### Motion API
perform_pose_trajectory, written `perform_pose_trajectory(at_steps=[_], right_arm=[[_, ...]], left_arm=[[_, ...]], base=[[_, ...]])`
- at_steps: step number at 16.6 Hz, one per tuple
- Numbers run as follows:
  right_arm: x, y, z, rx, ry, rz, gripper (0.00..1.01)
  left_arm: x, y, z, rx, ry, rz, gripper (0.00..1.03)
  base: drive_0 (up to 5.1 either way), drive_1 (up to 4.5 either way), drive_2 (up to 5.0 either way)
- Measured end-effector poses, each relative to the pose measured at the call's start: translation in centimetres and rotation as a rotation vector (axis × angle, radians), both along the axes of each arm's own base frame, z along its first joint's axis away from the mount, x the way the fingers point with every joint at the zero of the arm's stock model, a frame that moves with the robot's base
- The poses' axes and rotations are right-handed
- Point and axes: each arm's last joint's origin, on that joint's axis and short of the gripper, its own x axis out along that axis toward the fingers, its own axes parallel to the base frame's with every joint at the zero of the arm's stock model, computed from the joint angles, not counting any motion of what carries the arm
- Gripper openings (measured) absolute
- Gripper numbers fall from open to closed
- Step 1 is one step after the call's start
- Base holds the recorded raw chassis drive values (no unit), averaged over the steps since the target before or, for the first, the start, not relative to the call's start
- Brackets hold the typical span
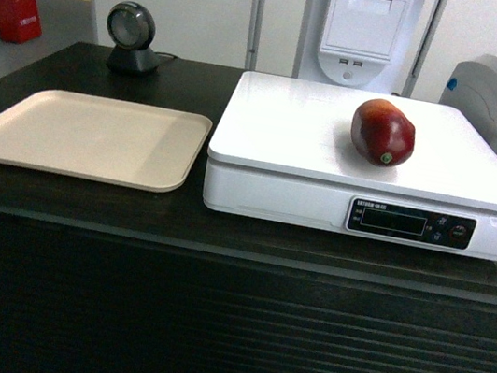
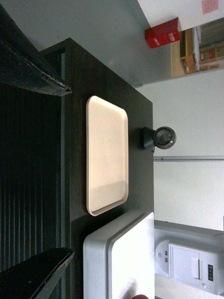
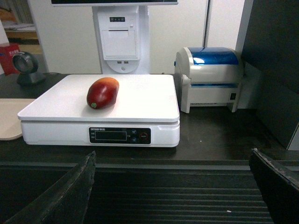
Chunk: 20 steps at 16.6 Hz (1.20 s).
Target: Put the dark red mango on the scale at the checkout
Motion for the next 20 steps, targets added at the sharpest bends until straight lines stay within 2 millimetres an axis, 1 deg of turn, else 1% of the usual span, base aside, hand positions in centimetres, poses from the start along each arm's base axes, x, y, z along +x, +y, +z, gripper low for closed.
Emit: perform_pose_trajectory(at_steps=[20], right_arm=[[0.00, 0.00, 0.03, 0.000, -0.003, 0.000, 0.98]], left_arm=[[0.00, 0.00, 0.02, 0.000, -0.002, 0.000, 0.98]], base=[[0.0, 0.00, 0.0]])
